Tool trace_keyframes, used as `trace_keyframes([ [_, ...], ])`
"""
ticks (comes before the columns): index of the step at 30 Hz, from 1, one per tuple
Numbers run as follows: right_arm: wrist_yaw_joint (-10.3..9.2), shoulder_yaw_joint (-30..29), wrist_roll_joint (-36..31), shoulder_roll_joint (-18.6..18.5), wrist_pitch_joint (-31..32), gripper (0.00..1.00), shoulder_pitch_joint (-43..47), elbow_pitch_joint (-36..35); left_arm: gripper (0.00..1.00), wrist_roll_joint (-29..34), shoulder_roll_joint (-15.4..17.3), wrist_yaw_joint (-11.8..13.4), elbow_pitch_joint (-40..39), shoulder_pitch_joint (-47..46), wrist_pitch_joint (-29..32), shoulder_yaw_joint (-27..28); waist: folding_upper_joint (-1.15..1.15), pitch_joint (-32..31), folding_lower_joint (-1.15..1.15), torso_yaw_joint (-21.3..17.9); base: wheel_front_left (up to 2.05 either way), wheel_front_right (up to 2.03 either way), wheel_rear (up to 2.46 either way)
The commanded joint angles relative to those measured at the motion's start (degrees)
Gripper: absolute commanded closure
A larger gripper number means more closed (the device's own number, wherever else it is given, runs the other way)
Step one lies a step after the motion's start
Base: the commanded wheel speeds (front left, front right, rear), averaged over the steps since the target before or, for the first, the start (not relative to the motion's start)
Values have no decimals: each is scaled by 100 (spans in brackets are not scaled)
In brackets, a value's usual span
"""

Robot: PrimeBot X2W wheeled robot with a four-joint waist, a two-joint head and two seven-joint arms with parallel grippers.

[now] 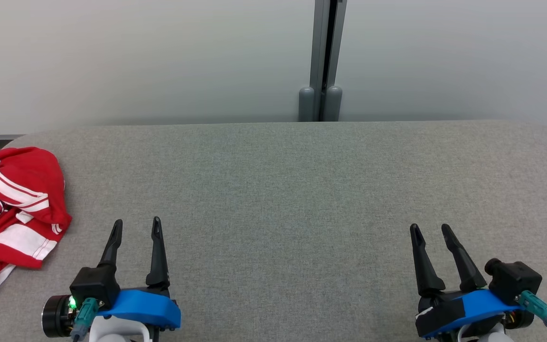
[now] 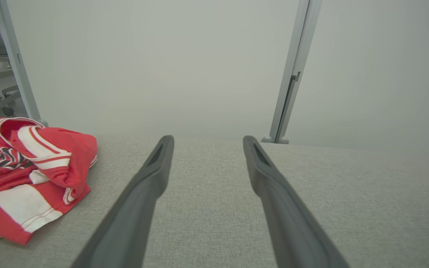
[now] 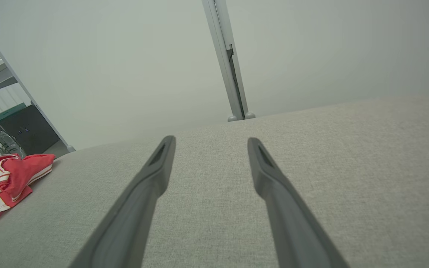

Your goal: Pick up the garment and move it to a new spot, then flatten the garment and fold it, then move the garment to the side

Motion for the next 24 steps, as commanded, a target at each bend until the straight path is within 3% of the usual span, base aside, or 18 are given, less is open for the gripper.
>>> trace_keyframes([
  [1,13,9,-125,-41,-61,0,-65,-8,0,104,17,10,-1,-80,-55,26,0,0,0,3,0,0,0],
  [14,13,-160,-769,-43,-202,0,-48,38,0,561,-9,65,122,-61,-196,107,0,-5,0,24,0,0,0],
  [24,9,-162,-762,-42,-194,0,-28,180,0,468,-24,45,265,-46,-194,129,0,-47,0,18,0,0,0],
])
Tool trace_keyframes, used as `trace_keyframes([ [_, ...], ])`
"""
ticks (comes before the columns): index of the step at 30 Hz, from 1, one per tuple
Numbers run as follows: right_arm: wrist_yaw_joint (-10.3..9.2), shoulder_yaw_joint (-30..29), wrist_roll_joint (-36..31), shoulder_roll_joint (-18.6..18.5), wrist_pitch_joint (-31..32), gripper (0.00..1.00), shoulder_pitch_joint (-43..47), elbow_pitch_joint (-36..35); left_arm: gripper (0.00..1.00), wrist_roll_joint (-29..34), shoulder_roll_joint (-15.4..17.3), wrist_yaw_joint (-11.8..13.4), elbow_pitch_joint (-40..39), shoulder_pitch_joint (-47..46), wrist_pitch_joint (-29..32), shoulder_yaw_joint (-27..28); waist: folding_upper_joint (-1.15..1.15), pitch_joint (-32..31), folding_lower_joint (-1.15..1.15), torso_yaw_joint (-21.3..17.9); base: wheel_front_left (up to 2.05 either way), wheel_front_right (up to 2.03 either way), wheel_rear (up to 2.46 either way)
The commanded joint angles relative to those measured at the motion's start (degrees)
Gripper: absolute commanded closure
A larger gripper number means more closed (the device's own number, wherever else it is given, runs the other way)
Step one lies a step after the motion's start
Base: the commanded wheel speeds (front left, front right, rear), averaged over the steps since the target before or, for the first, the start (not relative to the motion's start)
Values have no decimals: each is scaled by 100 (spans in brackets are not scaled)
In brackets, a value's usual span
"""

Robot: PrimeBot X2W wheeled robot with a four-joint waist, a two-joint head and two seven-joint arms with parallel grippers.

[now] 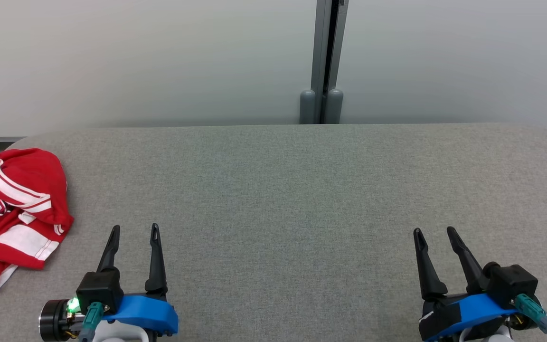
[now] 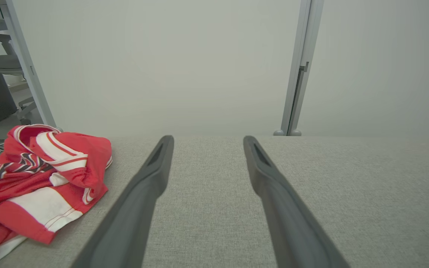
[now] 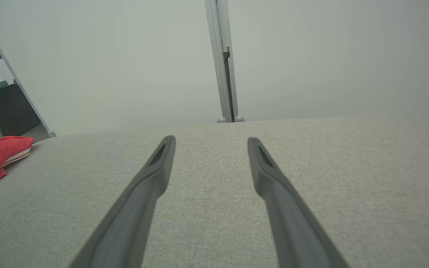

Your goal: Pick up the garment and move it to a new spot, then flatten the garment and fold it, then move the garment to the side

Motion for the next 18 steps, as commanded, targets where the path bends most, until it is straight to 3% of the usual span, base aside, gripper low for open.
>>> trace_keyframes([
  [1,3,5,-39,-36,-24,0,-36,27,0,-18,-7,1,16,-46,-28,6,0,-2,0,-4,0,0,0],
  [18,3,29,-20,-36,-24,0,-34,38,0,6,-15,-9,43,-79,-28,28,0,-2,0,27,0,0,0],
])
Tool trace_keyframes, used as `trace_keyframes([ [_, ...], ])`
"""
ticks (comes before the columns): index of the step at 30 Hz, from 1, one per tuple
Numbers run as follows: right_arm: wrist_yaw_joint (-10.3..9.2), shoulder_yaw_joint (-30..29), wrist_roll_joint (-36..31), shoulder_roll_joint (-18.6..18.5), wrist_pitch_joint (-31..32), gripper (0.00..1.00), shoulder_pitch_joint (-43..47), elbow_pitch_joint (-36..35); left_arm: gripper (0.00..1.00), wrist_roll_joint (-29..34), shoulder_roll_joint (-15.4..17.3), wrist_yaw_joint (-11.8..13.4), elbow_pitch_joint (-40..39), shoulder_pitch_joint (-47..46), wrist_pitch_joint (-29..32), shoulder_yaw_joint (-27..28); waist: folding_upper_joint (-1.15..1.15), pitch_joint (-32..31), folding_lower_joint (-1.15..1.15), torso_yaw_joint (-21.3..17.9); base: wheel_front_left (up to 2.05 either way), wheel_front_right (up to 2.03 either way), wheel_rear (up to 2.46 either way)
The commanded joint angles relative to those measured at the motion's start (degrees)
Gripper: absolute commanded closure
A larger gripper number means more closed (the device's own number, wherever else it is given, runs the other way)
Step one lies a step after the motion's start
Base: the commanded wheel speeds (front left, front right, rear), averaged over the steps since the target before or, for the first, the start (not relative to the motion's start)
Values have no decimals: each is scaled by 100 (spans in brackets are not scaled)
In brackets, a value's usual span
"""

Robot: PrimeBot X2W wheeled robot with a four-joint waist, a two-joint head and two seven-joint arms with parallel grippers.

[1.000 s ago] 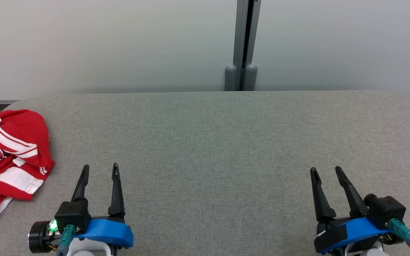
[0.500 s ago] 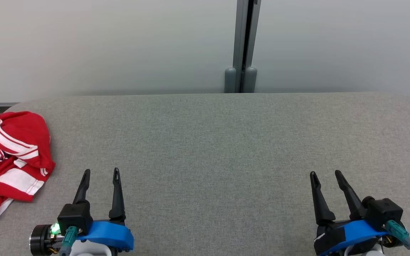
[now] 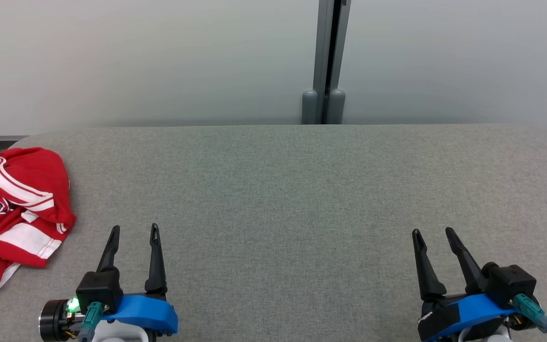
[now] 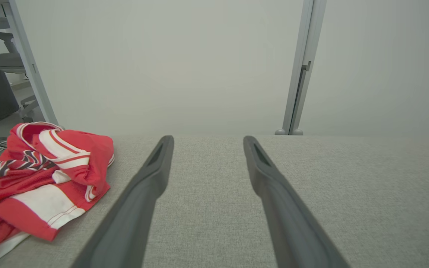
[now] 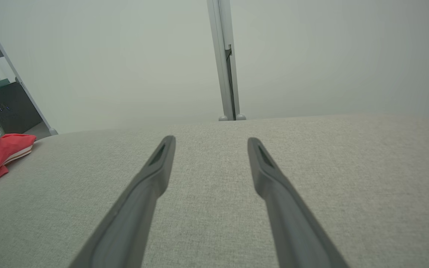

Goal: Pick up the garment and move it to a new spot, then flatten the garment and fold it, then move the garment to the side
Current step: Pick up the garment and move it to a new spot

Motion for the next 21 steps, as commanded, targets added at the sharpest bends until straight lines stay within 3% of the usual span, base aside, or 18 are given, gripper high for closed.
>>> trace_keyframes([
  [1,3,3,-19,-36,-24,0,-16,-14,0,9,-5,-11,2,-67,-29,12,0,2,0,10,0,0,0],
  [11,3,69,15,-34,-21,0,-30,-34,0,37,-4,13,-38,-102,-28,128,0,35,0,302,0,0,0],
  [21,3,148,26,-34,-16,0,-33,-44,0,59,7,9,-71,-110,-28,258,0,76,0,914,0,0,0],
])
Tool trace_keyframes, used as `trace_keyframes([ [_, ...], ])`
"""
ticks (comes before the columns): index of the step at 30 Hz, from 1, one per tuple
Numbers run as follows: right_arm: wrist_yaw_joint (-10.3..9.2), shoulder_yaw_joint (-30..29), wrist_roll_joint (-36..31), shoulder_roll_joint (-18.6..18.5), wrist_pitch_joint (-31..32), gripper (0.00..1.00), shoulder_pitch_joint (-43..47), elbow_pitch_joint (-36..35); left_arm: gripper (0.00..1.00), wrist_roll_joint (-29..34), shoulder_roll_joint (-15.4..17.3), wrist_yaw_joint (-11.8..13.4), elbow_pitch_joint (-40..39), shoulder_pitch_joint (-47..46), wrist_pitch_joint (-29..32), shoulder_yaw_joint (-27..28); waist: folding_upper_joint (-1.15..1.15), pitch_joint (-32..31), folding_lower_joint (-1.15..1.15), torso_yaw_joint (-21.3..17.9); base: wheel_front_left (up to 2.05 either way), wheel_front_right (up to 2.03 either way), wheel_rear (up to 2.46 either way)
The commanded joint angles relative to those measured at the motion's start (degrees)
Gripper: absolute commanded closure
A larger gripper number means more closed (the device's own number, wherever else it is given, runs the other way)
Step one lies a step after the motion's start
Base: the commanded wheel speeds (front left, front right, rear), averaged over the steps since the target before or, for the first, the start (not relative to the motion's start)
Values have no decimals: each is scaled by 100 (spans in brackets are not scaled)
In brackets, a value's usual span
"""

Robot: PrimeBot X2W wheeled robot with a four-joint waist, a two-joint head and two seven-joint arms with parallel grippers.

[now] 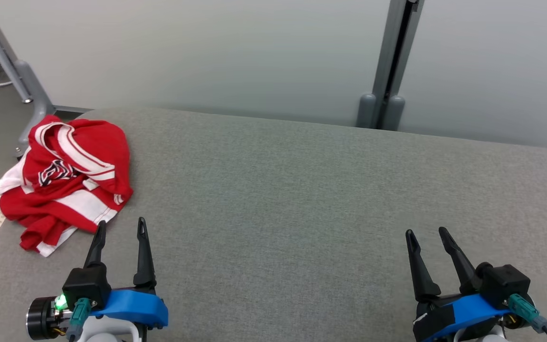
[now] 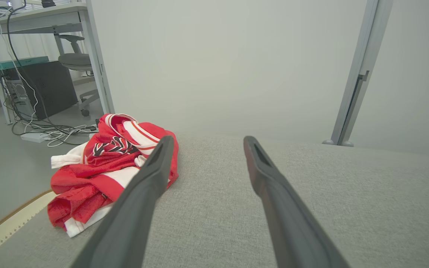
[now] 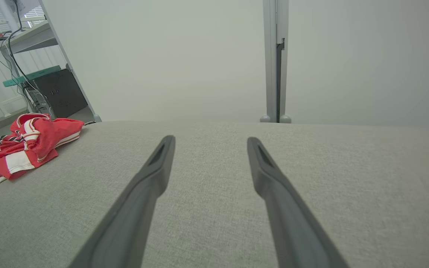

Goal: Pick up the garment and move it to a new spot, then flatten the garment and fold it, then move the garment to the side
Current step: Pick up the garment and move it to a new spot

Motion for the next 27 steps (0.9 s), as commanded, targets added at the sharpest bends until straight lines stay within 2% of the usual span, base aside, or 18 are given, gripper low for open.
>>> trace_keyframes([
  [1,3,9,-3,-33,-6,0,-38,-10,0,9,6,22,-27,-53,-27,37,0,69,0,123,0,0,0],
  [17,3,-38,-186,-33,-6,0,-125,-36,0,-44,21,64,-141,-60,-23,368,0,263,0,1264,0,0,0],
  [27,3,-44,-252,-33,-6,0,-192,-3,0,-121,4,76,-186,15,-23,506,0,317,0,1507,0,0,0],
])
